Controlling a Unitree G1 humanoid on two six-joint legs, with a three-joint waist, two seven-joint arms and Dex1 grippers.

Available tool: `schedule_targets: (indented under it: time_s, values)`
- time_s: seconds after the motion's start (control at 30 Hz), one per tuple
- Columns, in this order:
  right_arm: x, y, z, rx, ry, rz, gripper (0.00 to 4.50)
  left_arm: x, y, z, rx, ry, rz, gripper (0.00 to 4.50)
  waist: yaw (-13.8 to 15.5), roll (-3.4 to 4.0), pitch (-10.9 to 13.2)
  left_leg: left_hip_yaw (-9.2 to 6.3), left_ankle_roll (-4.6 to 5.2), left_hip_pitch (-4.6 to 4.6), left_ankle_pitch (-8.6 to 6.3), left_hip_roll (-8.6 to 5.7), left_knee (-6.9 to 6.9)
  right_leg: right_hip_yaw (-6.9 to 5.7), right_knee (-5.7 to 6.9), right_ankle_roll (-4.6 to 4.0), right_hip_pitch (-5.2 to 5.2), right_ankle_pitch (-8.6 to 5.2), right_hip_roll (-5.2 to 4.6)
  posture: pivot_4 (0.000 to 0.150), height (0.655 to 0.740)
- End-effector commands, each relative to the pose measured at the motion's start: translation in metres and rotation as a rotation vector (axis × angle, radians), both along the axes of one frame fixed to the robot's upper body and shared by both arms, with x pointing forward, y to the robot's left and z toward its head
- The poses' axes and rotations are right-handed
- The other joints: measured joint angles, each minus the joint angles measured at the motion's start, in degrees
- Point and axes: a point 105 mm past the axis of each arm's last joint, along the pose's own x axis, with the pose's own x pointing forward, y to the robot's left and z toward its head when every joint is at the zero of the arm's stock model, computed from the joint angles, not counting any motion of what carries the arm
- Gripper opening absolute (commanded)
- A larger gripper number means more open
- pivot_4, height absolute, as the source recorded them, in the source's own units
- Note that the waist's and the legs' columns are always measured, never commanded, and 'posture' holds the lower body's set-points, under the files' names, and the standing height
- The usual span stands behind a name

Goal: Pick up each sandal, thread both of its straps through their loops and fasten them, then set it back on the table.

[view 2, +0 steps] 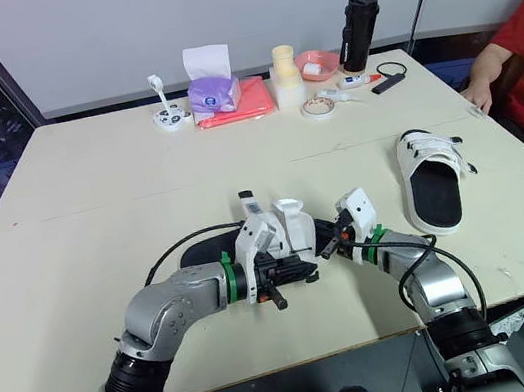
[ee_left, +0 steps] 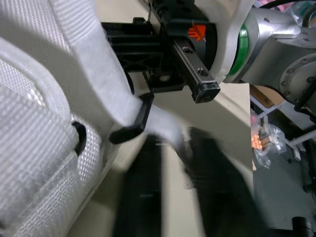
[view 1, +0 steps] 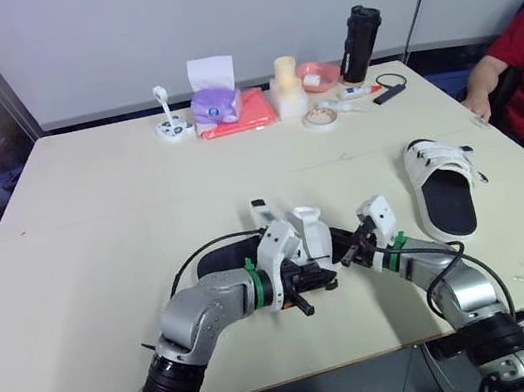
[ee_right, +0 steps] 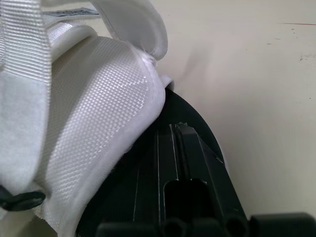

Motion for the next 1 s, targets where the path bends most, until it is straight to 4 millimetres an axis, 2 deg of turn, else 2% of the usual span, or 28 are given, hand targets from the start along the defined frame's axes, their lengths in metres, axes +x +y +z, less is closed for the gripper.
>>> schedule_targets:
  time_s: [0.03,0.37,0.5,0.6,0.73,0.83,1.0]
  values:
    - [-0.015,-0.008,-0.054,-0.077,0.204,-0.033,0.0,-0.008,-0.002,0.017,-0.056,-0.041,-0.044,0.07,-0.01,0.0,0.0,0.0,0.0,0.0,0.0,0.0,0.0,0.0,0.0,0.0,0.0,0.0,0.0,0.15,0.74]
    - [-0.014,-0.008,-0.054,-0.08,0.206,-0.031,0.0,-0.05,0.011,0.039,-0.147,0.022,-0.294,0.07,-0.19,0.0,0.0,0.0,-0.01,0.0,-0.01,0.05,-0.1,0.02,0.0,-0.02,-0.06,-0.01,-0.03,0.15,0.74]
    - [-0.013,-0.008,-0.053,-0.081,0.205,-0.031,0.0,-0.056,0.012,0.045,-0.153,0.024,-0.351,0.07,-0.22,0.0,0.01,0.01,-0.01,-0.02,0.0,0.05,-0.14,0.05,0.0,-0.02,-0.12,-0.01,-0.02,0.15,0.74]
    - [-0.013,-0.009,-0.053,-0.083,0.205,-0.032,0.0,-0.054,0.011,0.05,-0.181,0.028,-0.347,0.07,-0.22,0.0,0.01,0.02,0.0,-0.04,0.0,0.05,-0.14,0.06,0.0,-0.02,-0.16,-0.01,-0.02,0.15,0.74]
    - [-0.013,-0.009,-0.054,-0.084,0.206,-0.034,0.0,-0.033,0.007,0.07,-0.303,0.063,-0.254,0.07,-0.14,-0.03,0.03,0.03,0.01,-0.05,0.0,0.05,-0.15,0.06,0.0,-0.01,-0.18,0.0,0.0,0.15,0.74]
    - [-0.013,-0.009,-0.054,-0.085,0.207,-0.034,0.0,-0.005,0.005,0.085,-0.415,0.123,-0.126,0.07,-0.09,-0.06,0.04,0.03,0.01,-0.06,0.01,-0.01,-0.13,0.05,0.02,0.02,-0.18,0.01,0.09,0.15,0.74]
    - [-0.012,-0.009,-0.054,-0.085,0.208,-0.034,0.0,0.033,0.005,0.093,-0.523,0.249,0.059,0.07,-0.15,-0.08,0.06,0.03,0.01,-0.06,0.02,-0.09,-0.11,0.04,0.05,0.31,-0.19,0.14,0.21,0.15,0.74]
